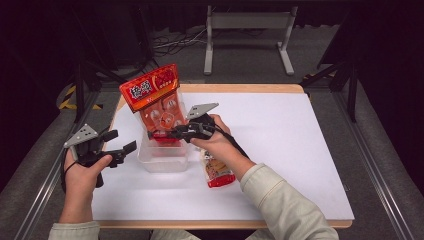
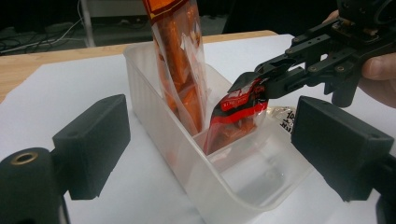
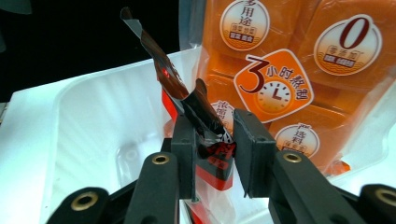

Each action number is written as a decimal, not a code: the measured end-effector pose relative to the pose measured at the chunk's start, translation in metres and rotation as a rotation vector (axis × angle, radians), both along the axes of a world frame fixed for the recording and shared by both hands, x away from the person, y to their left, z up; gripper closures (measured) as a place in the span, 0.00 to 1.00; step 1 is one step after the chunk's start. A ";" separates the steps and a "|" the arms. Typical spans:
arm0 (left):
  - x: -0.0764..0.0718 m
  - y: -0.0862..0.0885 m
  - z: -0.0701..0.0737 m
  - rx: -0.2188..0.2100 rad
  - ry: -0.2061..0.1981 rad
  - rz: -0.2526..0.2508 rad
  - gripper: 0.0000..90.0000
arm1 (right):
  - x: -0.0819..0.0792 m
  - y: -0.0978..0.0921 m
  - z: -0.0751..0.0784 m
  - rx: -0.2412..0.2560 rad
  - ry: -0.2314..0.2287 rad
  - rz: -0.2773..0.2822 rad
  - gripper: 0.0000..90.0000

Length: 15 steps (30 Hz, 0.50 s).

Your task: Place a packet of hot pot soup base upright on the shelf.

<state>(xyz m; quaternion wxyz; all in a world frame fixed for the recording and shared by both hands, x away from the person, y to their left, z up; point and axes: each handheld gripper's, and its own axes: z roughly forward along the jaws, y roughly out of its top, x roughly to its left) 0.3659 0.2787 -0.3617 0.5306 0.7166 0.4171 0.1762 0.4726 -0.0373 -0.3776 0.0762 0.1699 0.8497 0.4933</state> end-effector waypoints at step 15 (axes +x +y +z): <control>-0.003 0.005 0.002 -0.008 -0.008 0.011 0.14 | -0.010 -0.018 0.021 0.123 0.016 0.021 0.51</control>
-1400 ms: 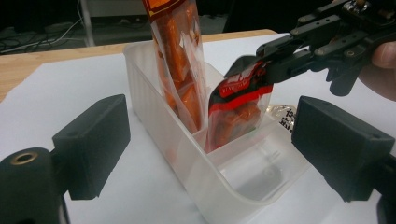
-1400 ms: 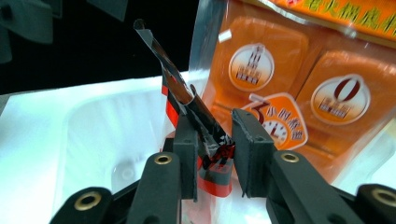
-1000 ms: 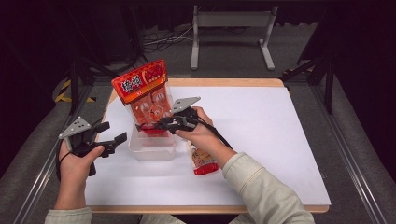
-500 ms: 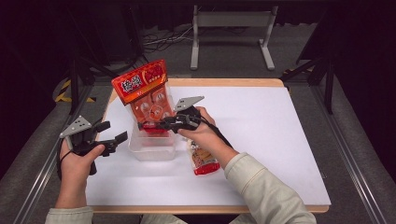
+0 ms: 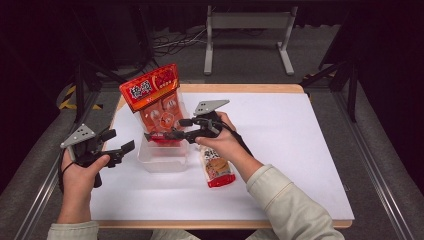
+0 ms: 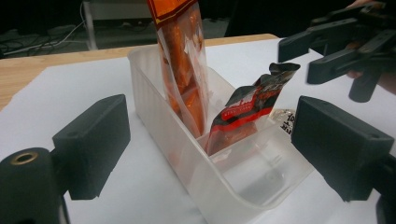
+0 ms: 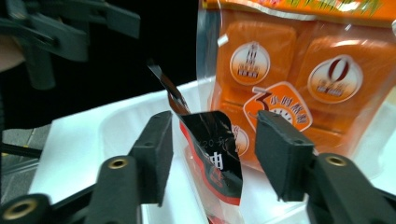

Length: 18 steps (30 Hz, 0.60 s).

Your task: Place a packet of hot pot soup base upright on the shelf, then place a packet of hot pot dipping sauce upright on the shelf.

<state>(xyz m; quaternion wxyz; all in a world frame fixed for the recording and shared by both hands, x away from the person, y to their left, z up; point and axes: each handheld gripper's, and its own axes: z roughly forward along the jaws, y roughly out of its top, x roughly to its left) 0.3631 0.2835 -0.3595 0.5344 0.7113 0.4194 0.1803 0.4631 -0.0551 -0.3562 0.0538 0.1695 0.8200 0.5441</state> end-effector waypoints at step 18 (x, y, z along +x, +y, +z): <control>-0.009 0.006 0.003 0.001 -0.008 0.025 0.14 | -0.022 -0.079 0.028 0.034 -0.008 -0.083 0.45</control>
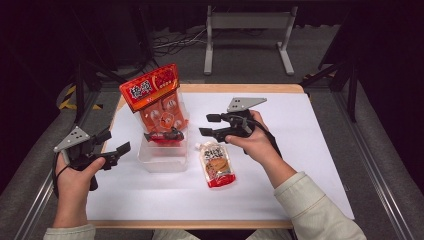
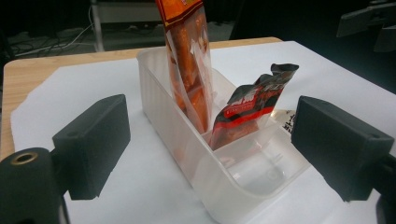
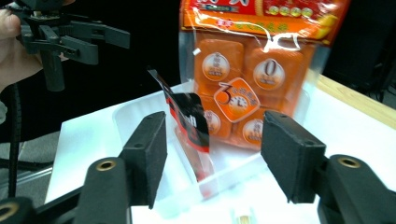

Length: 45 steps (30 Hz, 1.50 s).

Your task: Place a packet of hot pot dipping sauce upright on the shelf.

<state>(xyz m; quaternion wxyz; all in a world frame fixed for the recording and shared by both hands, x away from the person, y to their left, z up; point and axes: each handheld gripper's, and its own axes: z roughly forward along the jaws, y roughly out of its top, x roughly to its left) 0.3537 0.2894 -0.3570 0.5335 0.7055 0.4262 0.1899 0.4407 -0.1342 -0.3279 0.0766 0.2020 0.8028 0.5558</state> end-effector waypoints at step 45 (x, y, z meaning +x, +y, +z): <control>-0.001 -0.002 0.000 0.005 -0.002 -0.018 0.14 | 0.013 -0.021 -0.071 -0.166 0.128 -0.041 0.40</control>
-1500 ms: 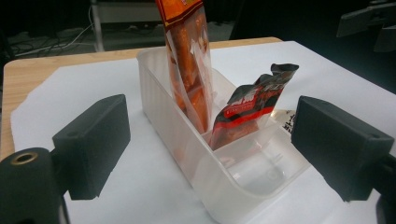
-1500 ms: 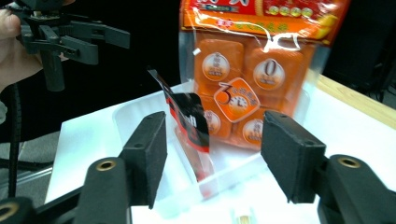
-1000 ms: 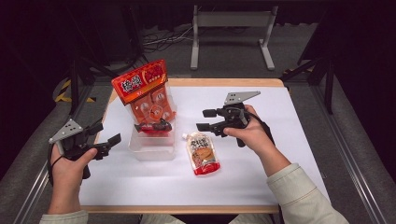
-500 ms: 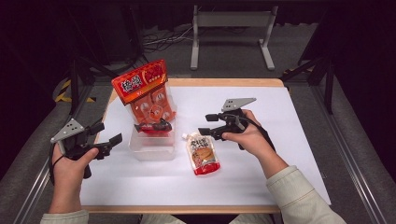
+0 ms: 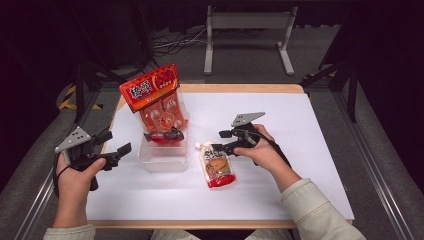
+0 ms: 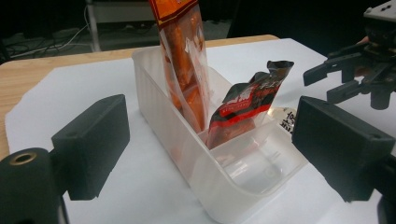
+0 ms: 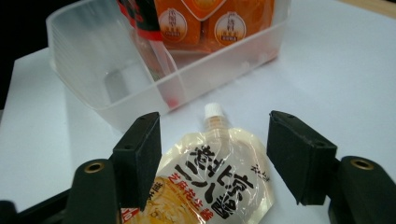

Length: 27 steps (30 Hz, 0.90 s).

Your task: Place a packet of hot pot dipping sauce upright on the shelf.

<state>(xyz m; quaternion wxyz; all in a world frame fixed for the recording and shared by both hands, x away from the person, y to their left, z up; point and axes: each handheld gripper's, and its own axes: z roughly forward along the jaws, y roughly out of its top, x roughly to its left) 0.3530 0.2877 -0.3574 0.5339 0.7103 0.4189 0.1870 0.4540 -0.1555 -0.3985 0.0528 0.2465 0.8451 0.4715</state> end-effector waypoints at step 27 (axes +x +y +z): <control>0.001 -0.006 -0.002 0.015 0.008 -0.031 0.13 | 0.017 0.009 -0.038 -0.121 0.102 -0.067 0.38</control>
